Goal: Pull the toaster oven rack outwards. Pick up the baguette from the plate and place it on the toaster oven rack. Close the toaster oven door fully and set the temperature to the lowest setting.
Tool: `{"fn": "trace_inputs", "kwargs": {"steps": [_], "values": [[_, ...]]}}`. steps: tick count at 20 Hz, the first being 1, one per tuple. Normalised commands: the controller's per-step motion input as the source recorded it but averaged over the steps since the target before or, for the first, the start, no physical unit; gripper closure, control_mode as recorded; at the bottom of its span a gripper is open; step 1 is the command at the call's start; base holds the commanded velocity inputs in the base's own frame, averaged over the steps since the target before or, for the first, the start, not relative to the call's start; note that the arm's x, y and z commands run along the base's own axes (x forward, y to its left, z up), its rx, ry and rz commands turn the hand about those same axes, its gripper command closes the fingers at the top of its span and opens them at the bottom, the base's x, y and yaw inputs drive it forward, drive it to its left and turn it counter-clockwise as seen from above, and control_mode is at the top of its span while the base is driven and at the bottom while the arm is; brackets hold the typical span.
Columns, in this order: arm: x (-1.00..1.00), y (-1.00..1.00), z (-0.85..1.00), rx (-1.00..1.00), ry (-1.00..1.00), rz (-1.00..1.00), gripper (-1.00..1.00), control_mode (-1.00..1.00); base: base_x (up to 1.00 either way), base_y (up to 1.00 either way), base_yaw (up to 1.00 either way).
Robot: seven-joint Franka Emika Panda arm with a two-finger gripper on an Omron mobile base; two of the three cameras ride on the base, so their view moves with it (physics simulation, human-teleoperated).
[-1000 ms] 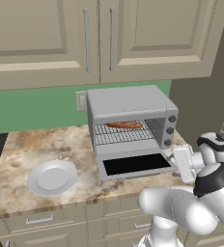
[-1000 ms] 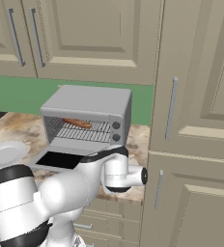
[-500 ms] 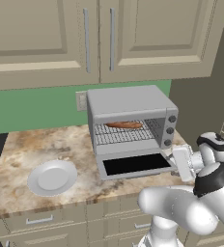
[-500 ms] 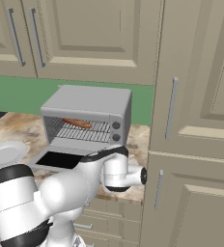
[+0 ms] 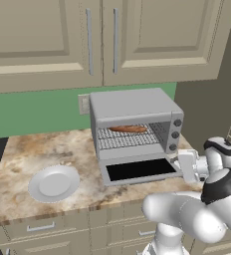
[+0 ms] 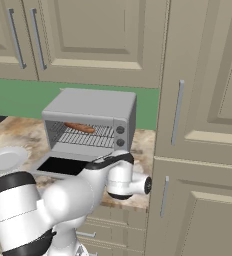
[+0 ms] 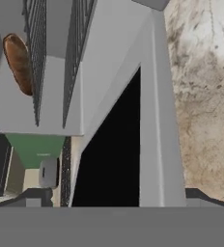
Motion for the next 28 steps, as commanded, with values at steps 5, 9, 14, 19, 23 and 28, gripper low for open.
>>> {"fn": "trace_inputs", "kwargs": {"steps": [5,9,14,19,23,28], "values": [[0.0,0.29,0.05,0.01,-0.07,0.0,-1.0,-1.0,0.0,0.0,0.0],[0.0,0.28,0.11,0.01,-0.01,0.0,-1.0,-1.0,0.0,0.0,0.0],[-0.02,0.26,0.29,0.03,0.0,0.01,-1.0,-1.0,0.0,0.0,0.0],[-0.17,0.29,0.44,0.07,0.0,0.05,-1.0,-1.0,0.0,0.0,0.0],[-0.14,0.31,0.49,0.07,-0.04,0.04,-1.0,-1.0,0.0,0.0,0.0],[-0.09,0.23,0.53,0.07,-0.08,0.02,-1.0,-1.0,0.0,0.0,0.0]]}}
